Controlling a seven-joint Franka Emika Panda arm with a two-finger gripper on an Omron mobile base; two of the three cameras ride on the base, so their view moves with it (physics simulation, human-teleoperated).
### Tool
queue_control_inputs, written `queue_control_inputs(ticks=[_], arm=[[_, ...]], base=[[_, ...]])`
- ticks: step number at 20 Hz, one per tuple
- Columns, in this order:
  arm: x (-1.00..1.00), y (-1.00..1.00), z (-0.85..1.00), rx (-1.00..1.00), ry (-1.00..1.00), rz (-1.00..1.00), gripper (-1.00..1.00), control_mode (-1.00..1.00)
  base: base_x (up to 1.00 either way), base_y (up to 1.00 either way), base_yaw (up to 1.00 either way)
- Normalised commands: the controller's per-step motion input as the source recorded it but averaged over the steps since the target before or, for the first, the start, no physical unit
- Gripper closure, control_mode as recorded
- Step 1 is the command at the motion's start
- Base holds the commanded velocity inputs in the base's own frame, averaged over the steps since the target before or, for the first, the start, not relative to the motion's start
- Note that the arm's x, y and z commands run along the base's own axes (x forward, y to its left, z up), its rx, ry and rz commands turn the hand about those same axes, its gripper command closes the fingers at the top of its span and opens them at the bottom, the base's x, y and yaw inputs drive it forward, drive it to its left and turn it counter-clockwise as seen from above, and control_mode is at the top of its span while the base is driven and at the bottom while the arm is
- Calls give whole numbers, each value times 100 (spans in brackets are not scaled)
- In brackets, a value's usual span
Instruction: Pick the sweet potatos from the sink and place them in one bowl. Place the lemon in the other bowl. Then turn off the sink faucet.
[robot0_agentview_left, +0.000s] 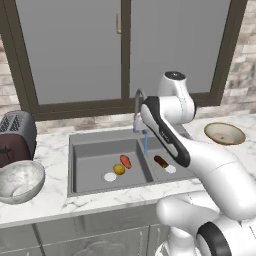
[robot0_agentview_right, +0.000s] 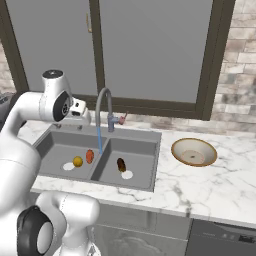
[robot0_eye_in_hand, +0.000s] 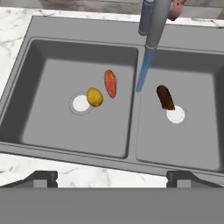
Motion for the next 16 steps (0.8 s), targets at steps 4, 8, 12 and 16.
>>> queue_control_inputs(ticks=[4,8,12,16], arm=[[0,30,-31,-1,0,0,-100,-100],[0,31,-27,-1,0,0,-100,-100],[0,28,-30,-2,0,0,-100,-100],[0,16,-33,-3,0,0,-100,-100]], base=[[0,0,0],[0,0,0],[0,0,0],[0,0,0]])
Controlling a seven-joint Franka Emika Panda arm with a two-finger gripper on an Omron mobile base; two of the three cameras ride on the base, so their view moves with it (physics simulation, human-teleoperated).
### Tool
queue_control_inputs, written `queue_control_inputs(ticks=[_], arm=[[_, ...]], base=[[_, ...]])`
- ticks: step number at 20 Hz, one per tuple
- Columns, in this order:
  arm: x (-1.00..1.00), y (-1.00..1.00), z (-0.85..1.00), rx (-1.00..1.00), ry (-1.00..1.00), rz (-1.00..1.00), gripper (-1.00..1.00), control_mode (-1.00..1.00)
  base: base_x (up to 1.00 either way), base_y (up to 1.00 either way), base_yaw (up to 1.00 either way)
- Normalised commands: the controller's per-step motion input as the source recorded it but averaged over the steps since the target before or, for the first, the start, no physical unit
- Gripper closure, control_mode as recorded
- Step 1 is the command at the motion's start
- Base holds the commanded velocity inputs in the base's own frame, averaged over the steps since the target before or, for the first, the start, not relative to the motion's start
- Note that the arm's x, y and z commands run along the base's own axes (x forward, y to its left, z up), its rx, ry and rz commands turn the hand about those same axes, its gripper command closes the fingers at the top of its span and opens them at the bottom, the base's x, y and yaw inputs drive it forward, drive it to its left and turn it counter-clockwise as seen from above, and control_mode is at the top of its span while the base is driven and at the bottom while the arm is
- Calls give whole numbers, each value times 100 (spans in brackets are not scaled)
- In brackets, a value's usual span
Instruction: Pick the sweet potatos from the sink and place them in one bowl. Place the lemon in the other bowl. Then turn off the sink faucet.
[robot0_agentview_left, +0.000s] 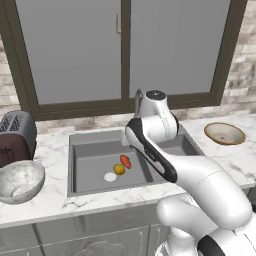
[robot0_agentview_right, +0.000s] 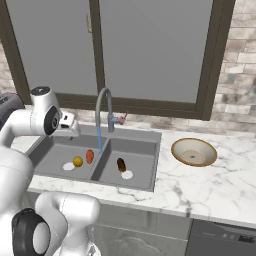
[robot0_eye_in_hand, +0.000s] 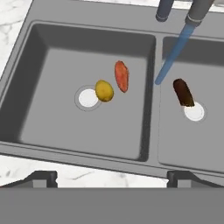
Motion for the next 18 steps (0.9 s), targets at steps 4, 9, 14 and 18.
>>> queue_control_inputs(ticks=[4,9,14,18], arm=[[4,15,-34,0,1,0,-100,-100],[9,12,-35,0,7,0,-100,-100],[19,13,-33,0,10,0,-100,-100],[20,12,-29,0,9,0,-100,-100]], base=[[0,0,0],[0,0,0],[0,0,0],[0,0,0]])
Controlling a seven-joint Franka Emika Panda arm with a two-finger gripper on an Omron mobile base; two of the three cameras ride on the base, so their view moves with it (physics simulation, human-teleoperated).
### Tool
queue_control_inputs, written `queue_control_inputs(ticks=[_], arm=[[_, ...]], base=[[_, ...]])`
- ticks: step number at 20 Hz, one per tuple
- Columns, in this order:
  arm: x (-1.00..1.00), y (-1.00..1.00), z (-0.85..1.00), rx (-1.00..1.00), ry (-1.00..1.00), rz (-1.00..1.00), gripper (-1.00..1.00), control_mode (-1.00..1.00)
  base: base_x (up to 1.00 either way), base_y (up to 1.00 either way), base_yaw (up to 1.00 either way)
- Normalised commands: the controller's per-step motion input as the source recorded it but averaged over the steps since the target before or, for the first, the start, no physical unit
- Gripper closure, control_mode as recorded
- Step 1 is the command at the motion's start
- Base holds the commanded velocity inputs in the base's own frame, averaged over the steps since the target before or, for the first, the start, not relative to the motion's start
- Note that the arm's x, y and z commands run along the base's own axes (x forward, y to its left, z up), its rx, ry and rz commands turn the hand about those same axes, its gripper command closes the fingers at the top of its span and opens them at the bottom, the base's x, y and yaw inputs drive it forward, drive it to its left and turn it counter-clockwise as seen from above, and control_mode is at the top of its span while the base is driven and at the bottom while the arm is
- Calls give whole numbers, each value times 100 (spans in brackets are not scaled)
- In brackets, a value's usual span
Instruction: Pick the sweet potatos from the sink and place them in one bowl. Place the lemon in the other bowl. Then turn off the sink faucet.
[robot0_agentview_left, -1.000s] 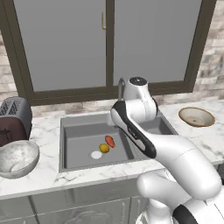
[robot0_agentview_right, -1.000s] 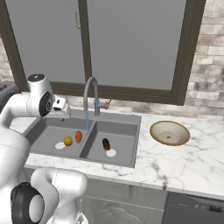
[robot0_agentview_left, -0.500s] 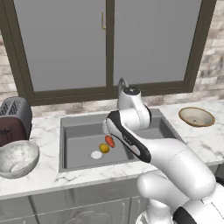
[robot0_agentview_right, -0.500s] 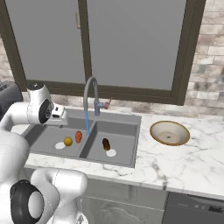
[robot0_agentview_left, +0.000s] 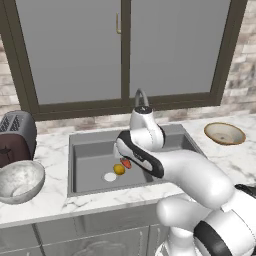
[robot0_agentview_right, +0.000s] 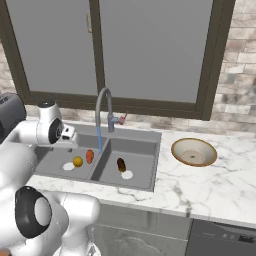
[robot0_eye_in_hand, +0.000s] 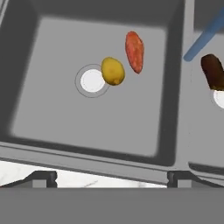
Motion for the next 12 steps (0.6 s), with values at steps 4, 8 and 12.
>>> queue_control_inputs(ticks=[4,8,12], arm=[[19,11,-28,0,9,0,-100,-100],[13,5,-25,-1,2,0,-100,-100],[11,1,-25,-2,0,0,-100,-100]], base=[[0,0,0],[0,0,0],[0,0,0]])
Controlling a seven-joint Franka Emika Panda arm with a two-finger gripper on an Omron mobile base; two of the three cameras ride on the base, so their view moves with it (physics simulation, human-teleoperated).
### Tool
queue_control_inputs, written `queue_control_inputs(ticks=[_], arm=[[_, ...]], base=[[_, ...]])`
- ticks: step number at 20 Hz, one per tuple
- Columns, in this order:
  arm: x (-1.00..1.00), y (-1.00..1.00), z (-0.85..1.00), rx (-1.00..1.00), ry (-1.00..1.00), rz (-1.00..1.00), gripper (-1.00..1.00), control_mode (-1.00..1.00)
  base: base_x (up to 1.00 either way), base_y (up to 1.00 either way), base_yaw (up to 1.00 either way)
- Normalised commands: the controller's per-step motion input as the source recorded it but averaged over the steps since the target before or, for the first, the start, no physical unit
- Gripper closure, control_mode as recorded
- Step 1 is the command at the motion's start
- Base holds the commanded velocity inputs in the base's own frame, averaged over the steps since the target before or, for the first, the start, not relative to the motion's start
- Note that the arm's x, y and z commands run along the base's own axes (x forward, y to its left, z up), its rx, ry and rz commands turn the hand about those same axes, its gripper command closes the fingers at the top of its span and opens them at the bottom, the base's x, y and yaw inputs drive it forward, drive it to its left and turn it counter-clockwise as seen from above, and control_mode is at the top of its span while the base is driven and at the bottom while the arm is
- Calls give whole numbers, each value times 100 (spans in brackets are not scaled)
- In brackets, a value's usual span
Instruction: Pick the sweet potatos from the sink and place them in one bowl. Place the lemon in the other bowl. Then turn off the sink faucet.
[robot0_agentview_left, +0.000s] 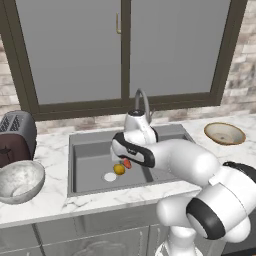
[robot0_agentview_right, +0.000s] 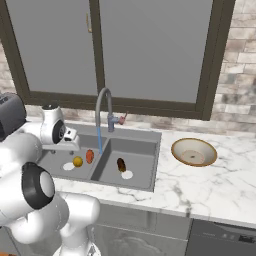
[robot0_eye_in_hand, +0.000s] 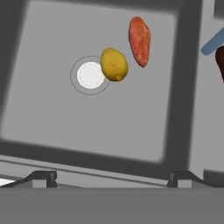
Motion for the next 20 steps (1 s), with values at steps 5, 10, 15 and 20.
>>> queue_control_inputs(ticks=[5,10,15,20], arm=[[6,0,-27,-1,0,0,-100,-100],[10,0,-27,0,1,0,-100,-100],[14,0,-28,-1,2,0,-100,-100],[14,0,-25,0,1,0,-100,-100]], base=[[0,0,0],[0,0,0],[0,0,0],[0,0,0]])
